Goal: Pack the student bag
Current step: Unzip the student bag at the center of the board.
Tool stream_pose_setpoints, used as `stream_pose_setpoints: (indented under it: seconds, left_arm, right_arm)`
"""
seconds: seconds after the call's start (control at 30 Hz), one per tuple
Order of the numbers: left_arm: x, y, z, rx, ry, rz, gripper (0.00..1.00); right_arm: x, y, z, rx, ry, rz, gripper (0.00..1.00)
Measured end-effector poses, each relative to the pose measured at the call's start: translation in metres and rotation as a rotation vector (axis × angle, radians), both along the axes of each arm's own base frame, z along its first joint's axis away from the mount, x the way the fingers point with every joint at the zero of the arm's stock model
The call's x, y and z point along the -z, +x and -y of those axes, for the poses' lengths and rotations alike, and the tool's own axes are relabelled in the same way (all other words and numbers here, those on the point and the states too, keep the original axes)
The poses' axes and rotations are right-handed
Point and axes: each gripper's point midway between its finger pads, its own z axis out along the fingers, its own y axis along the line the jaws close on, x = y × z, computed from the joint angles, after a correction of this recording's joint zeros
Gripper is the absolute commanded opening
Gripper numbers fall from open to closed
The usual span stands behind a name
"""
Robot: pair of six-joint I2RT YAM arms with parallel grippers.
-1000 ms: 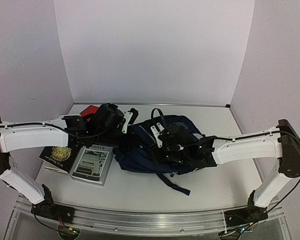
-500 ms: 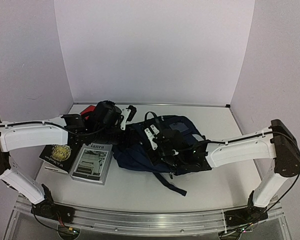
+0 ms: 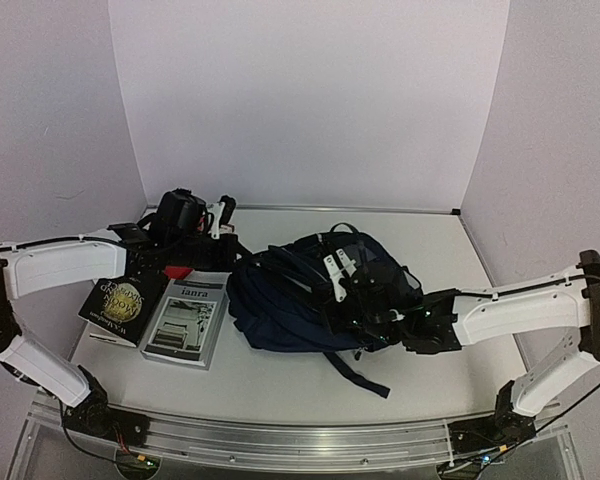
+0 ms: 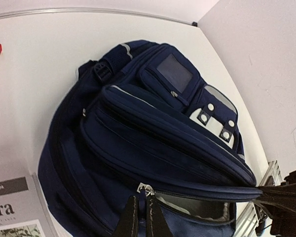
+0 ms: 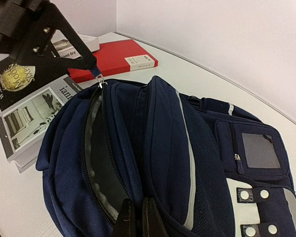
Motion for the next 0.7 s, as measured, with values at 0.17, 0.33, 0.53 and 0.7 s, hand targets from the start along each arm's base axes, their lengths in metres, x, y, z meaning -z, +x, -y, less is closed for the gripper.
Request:
stream_pose_setpoints:
  seconds: [0.17,0.33,0.53,0.7]
  left_arm:
    - [0.017,0.037,-0.023,-0.043,-0.047,-0.021,0.0]
    - [0.042,0.046,-0.018,0.005,-0.068,-0.073,0.0]
    - [0.038,0.044,-0.009,0.067,-0.099,-0.046,0.0]
    - [0.031,0.027,-0.004,0.105,-0.1,-0.02,0.0]
  right_arm:
    - [-0.011,-0.006,0.009,0.0,0.077,-0.019,0.0]
    - [0.001,-0.011,0.017,0.006,0.093,-0.062,0.02]
    - [0.007,-0.01,0.02,0.033,0.097,-0.083,0.25]
    - [0.017,0.003,0.007,0.07,0.061,-0.081,0.4]
